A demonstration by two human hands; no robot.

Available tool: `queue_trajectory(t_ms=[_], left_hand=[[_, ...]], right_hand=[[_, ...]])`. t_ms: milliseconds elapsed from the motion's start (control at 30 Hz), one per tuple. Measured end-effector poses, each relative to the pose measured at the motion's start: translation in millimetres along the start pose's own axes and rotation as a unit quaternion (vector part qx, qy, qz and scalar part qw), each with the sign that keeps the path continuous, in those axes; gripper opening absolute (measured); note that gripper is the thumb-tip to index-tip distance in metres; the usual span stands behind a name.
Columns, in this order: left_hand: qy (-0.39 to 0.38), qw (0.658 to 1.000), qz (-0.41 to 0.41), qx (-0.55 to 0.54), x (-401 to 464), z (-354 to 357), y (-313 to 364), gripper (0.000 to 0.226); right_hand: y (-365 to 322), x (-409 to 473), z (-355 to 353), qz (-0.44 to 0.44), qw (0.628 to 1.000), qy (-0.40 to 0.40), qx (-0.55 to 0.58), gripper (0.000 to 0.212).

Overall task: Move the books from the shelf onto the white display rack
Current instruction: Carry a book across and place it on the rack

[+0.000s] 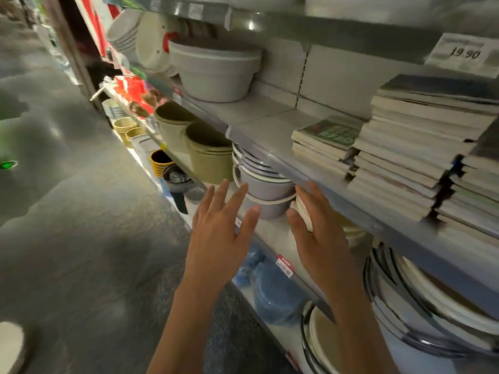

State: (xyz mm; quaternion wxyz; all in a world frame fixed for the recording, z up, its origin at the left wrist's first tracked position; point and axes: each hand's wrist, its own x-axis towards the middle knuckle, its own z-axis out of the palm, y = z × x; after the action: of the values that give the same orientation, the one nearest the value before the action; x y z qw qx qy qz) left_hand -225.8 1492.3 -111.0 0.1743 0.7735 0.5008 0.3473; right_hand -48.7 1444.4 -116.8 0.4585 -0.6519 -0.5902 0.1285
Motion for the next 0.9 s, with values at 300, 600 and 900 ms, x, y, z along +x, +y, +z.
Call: queue_trajectory(t_ms=[300, 600, 900], left_hand=[[-0.071, 0.995, 0.058, -0.033, 117, 52, -6, 0.078], [-0.124, 0.985, 0.097, -0.067, 211, 102, -9, 0.079], [-0.206, 0.962, 0.137, -0.119, 280, 145, -13, 0.075]], right_hand=[[39, 92, 7, 0.034, 0.995, 0.077, -0.056, 0.070], [82, 156, 14, 0.127, 0.978, 0.132, -0.103, 0.065], [98, 185, 39, 0.115, 0.899, 0.376, -0.194, 0.053]])
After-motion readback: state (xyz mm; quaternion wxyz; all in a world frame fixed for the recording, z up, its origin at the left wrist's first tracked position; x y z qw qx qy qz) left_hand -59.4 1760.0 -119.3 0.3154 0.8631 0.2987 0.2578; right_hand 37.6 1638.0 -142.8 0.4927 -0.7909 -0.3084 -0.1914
